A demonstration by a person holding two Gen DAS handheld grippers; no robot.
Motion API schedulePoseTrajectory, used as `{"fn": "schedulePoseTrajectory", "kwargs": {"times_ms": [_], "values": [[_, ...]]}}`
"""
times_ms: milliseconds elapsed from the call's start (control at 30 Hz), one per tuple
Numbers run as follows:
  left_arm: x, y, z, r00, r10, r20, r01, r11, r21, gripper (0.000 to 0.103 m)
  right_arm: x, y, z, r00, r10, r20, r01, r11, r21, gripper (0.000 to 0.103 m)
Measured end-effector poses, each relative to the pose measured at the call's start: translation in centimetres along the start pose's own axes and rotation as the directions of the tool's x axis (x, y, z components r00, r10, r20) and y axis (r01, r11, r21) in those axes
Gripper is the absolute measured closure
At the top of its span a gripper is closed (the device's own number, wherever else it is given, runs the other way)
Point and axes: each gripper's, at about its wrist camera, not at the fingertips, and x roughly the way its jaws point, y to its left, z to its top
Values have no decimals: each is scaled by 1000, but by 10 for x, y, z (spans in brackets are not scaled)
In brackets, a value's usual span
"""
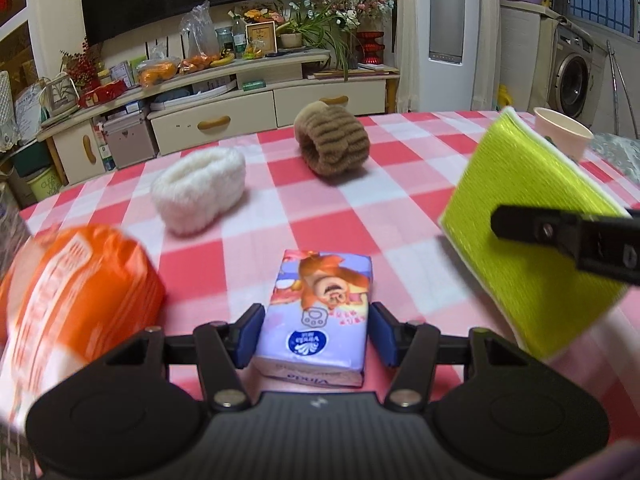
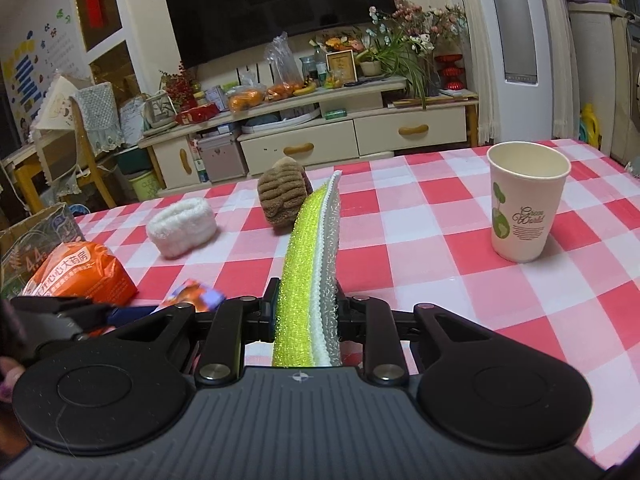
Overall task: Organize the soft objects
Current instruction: 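Lift the green sponge with the right gripper while the left approaches the tissue pack, then grasp the blue tissue pack with the left gripper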
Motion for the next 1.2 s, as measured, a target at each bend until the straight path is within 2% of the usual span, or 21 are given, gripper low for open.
{"fn": "schedulePoseTrajectory", "kwargs": {"times_ms": [233, 500, 633, 933, 1200], "values": [[-23, 3, -19, 1000, -25, -18, 25, 999, -34, 47, -15, 3, -12, 1000, -2, -10, 2, 1000, -25, 77], [-39, 7, -34, 998, -62, -22, 61, 997, -37, 47, -32, 10, -22, 999, -42, -2, 42, 999, 9, 77], [-47, 11, -39, 996, -79, -27, 78, 996, -39, 48, -40, 9, -27, 999, -41, -16, 42, 997, 69, 77], [-74, 21, -39, 992, -125, 9, 125, 992, -36, 50, -64, 11, -34, 994, -106, -21, 107, 988, 111, 77], [-96, 35, -35, 984, -170, 55, 173, 983, -58, 50, -76, 25, -37, 992, -125, -7, 125, 988, 91, 77]]}}
